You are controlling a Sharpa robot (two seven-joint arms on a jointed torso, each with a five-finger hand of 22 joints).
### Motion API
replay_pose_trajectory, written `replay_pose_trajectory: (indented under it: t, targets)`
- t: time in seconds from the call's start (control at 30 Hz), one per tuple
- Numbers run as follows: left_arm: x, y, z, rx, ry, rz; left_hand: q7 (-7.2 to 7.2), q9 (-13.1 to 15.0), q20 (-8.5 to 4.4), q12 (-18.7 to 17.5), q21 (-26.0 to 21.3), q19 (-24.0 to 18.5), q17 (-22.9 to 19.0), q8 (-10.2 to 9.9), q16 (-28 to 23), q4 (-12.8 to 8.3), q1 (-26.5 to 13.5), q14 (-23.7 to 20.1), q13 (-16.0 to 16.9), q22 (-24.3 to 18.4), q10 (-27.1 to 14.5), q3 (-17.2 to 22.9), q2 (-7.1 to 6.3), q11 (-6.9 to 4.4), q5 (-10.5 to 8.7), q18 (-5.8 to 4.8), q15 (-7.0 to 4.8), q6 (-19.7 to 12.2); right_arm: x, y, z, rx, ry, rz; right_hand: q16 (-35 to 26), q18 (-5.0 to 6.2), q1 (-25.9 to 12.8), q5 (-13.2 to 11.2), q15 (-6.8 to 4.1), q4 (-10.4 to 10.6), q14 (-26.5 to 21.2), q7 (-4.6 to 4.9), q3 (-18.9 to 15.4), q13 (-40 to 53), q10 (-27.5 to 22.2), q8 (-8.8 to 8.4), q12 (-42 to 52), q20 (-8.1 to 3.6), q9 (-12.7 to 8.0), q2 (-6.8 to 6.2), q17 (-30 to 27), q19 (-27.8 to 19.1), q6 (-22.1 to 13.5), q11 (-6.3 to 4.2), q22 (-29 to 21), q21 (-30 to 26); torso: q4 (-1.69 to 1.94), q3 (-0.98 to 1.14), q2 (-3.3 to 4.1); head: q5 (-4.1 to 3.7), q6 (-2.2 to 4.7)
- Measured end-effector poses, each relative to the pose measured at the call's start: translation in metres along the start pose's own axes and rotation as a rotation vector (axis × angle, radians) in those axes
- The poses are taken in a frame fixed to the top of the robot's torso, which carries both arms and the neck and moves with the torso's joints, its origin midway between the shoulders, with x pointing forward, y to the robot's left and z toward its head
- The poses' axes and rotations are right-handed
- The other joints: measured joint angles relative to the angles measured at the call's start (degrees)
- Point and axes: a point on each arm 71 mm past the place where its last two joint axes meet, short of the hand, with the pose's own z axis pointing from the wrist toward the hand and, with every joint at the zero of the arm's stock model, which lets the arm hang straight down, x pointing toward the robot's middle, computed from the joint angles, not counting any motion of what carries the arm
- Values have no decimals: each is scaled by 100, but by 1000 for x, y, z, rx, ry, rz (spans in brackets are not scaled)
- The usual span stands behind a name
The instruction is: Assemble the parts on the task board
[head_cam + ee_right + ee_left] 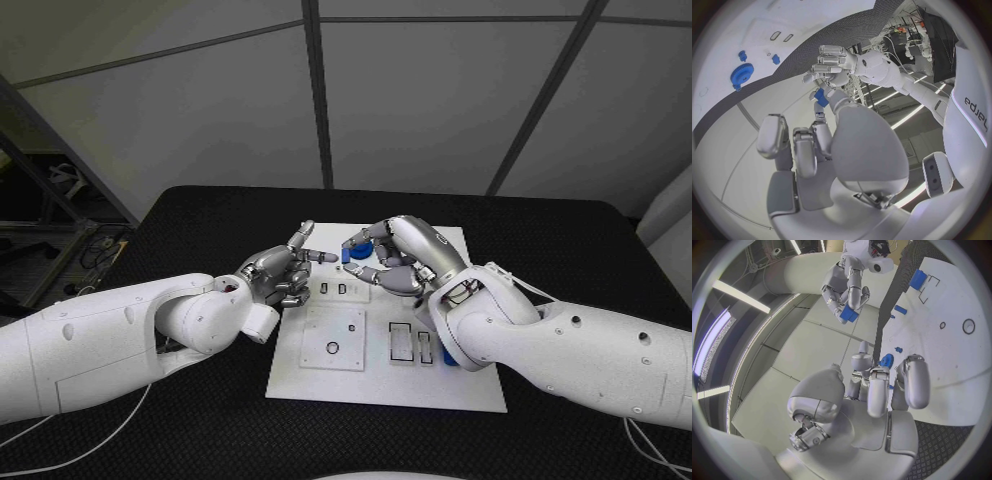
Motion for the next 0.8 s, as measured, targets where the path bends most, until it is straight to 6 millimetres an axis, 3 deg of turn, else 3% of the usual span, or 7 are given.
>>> replay_pose_trajectory:
  t: [0.8]
  targets:
    - [26, 3, 4, -19, 103, 18, 0, 1, 21, 29, 56, 22, 0, -23, 0, 0, 30, -20, 153, 22, 21, 0, 31, 20, 0, 0, 20, 0, 8, 1, 8, 1, 19, 4, 0, 0, -47, -7, 0, 3, 0, 9, -4, 0, 0, 18, 0, 0, 0, -20, -1, 0, 11, 0, -1, 0, -9, 3, -2, 32, -20]
